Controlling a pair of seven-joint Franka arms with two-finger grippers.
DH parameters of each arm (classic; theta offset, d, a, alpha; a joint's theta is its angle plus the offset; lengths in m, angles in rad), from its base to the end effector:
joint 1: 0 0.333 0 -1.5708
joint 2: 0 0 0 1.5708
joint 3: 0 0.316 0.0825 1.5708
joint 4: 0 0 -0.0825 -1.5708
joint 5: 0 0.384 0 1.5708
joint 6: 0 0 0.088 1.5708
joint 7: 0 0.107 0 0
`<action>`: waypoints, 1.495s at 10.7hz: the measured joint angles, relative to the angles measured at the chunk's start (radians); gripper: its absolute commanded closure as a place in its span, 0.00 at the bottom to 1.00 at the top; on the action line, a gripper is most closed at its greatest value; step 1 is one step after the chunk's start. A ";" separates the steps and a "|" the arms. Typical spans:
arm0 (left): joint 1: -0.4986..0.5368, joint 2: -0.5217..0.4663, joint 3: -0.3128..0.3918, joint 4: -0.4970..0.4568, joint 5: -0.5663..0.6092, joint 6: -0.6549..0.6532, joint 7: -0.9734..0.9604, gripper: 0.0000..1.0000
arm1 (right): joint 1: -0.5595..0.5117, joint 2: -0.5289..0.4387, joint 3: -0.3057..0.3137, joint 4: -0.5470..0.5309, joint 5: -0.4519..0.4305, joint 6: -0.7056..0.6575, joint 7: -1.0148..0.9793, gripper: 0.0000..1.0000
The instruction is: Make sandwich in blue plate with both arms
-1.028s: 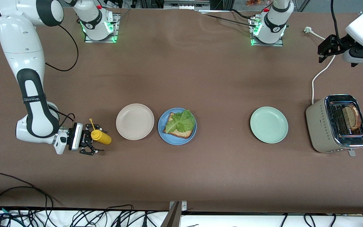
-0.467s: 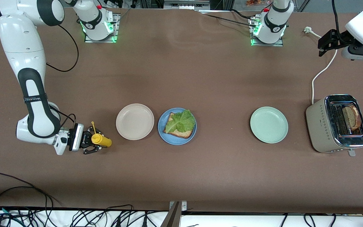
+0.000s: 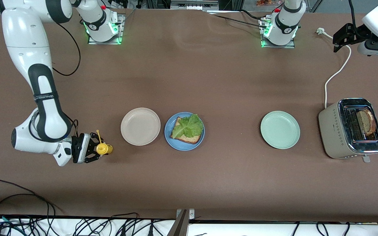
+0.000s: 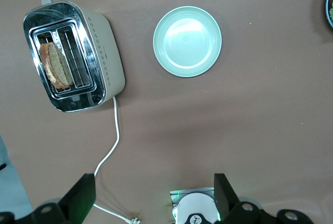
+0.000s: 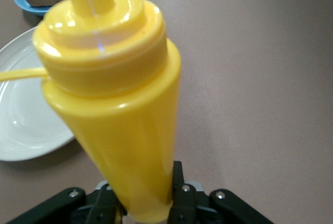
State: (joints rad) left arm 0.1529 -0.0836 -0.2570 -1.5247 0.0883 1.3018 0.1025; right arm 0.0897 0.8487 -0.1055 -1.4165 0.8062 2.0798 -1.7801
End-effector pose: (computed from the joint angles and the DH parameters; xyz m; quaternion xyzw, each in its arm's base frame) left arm 0.4968 -0.0474 0.6674 -0.9917 0.0929 0.0708 0.0539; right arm 0.7160 0.0393 0.1877 -0.7530 -0.5873 -0.1736 0.2408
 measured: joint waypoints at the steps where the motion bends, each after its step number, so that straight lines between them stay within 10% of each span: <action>1: 0.000 0.000 0.000 0.000 -0.001 -0.002 0.000 0.00 | 0.065 -0.021 -0.052 0.004 -0.044 0.000 0.094 1.00; 9: 0.002 -0.001 0.001 0.002 -0.004 -0.003 0.000 0.00 | 0.655 -0.060 -0.481 0.055 -0.351 -0.108 0.692 1.00; 16: 0.002 0.000 0.005 0.002 -0.005 -0.003 0.000 0.00 | 0.969 0.005 -0.568 0.097 -0.690 -0.219 1.126 1.00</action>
State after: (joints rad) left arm 0.1552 -0.0833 -0.2525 -1.5227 0.0835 1.2990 0.1024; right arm 1.0591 0.8541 -0.6734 -1.3194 0.1162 1.8606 -0.6545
